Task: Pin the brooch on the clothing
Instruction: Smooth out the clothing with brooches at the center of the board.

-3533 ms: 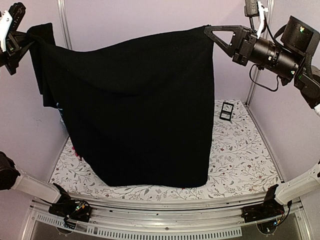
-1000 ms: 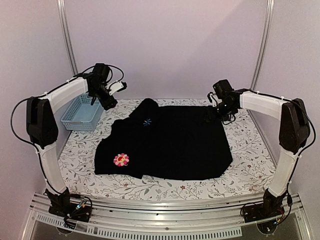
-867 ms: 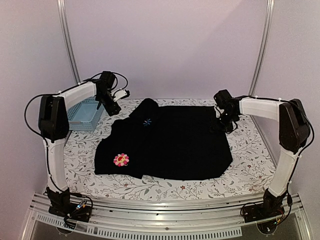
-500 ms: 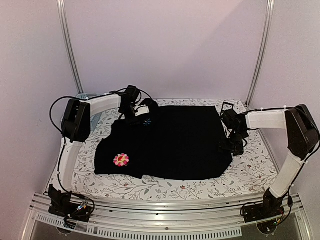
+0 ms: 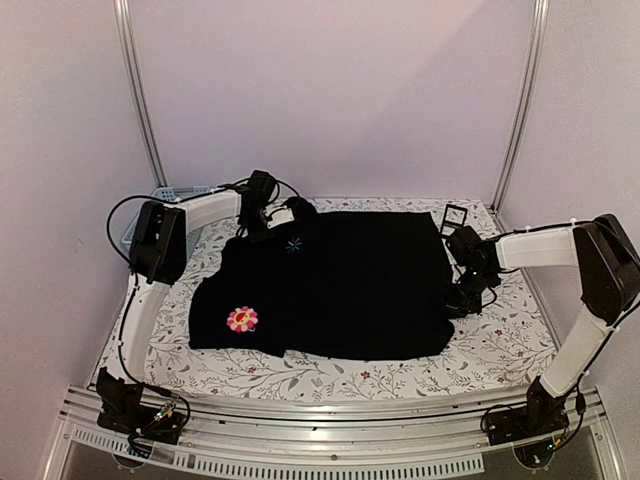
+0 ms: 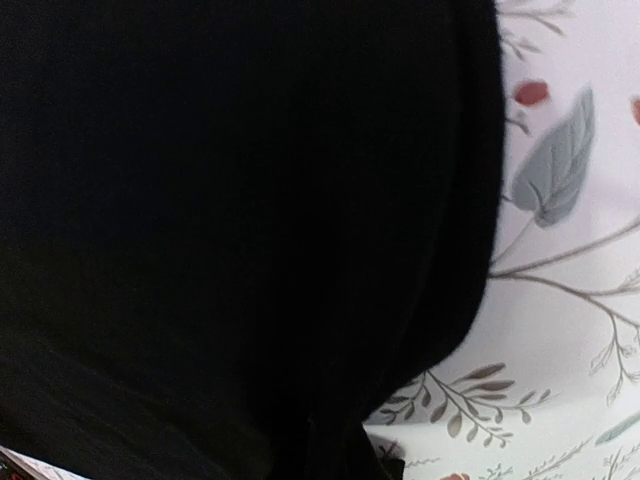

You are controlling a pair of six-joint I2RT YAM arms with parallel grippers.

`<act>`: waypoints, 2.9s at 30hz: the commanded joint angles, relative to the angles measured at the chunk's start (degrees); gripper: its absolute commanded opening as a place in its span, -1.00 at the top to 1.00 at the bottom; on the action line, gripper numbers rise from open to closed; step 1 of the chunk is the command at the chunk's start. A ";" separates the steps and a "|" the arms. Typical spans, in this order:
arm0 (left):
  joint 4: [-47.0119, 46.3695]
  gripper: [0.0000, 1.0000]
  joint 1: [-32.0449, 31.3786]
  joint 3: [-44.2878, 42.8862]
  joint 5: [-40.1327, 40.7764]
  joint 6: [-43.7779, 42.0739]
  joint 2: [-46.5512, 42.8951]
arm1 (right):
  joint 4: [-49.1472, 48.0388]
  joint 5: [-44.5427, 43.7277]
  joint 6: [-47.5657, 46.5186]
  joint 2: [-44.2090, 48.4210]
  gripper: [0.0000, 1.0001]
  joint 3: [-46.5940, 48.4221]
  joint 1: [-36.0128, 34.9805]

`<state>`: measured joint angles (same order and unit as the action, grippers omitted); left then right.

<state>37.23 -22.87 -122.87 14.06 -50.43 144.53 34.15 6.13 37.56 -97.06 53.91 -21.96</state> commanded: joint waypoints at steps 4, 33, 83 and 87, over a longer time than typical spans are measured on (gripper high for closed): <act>-1.53 1.00 6.09 -4.95 -3.41 11.96 0.13 | -0.53 0.79 0.29 -0.34 1.00 -1.06 0.04; 14.81 -0.80 13.21 13.41 -17.63 13.42 -26.75 | 13.31 -9.65 -6.28 4.12 0.31 19.76 -5.39; 8.69 1.00 10.05 58.80 -21.22 1.44 -44.68 | -23.35 20.04 -26.45 -33.99 1.00 50.75 -35.76; 6.88 0.89 10.15 54.50 -20.57 3.38 -42.79 | -27.50 23.99 -21.20 -34.01 1.00 50.72 -32.87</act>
<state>45.84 -12.86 -64.62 -5.87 -49.34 99.46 11.53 23.79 9.34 -133.64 103.15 -57.93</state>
